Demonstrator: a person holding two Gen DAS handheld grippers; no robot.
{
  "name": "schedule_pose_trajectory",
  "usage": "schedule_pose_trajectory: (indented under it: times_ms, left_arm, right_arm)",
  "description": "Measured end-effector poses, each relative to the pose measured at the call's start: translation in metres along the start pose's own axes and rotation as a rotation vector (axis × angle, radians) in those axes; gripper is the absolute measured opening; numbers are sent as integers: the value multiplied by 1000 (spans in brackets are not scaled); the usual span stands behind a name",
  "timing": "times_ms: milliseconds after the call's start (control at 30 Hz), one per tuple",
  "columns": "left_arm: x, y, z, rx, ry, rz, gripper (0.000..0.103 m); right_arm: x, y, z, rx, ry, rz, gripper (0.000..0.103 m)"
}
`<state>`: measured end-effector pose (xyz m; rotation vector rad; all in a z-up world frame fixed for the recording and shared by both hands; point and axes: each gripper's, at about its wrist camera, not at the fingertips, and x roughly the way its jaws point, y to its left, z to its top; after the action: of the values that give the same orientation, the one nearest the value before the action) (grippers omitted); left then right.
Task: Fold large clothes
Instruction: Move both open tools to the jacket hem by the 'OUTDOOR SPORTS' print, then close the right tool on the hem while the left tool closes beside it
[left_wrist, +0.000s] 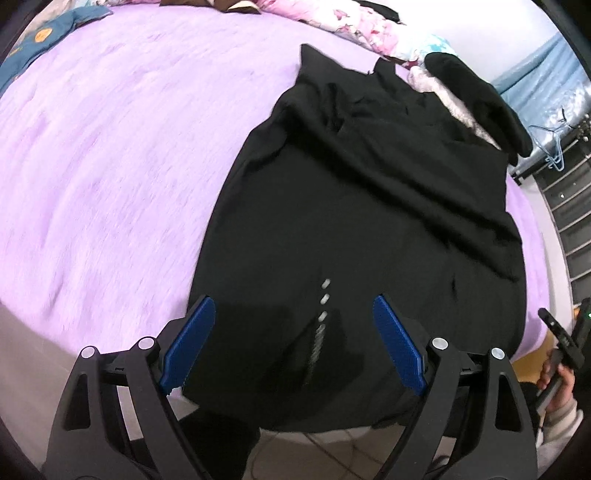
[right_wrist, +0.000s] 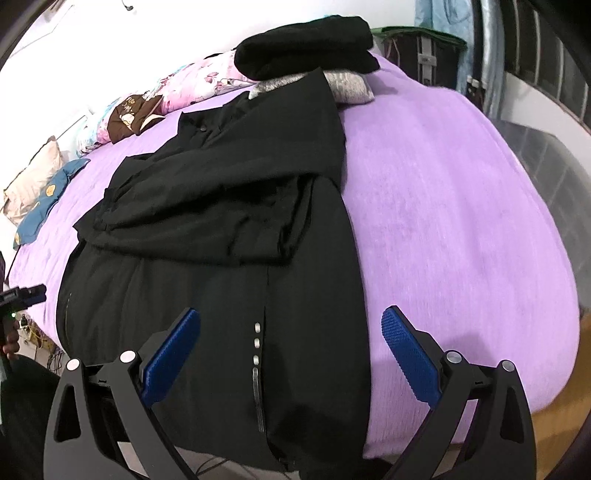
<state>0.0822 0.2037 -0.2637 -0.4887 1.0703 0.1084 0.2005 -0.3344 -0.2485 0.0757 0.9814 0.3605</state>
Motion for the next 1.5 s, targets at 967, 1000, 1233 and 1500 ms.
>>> schedule_pose_trajectory:
  times_ms: [967,1000,1233,1500]
  left_arm:
    - [31,63,-57,10,185,-137,84]
    - [32,65,-56,8,185,-128,84]
    - [41,60,-52,60,200,-110,84]
    - [47,60,-52,76,204,-118,86]
  right_arm:
    - [24,-30,-59,33,210,145,94]
    - [23,-31,-60,38,206,151,94]
    - [25,-33,-63,36,213,152,92]
    - [32,-29,-63,12,220,174,93]
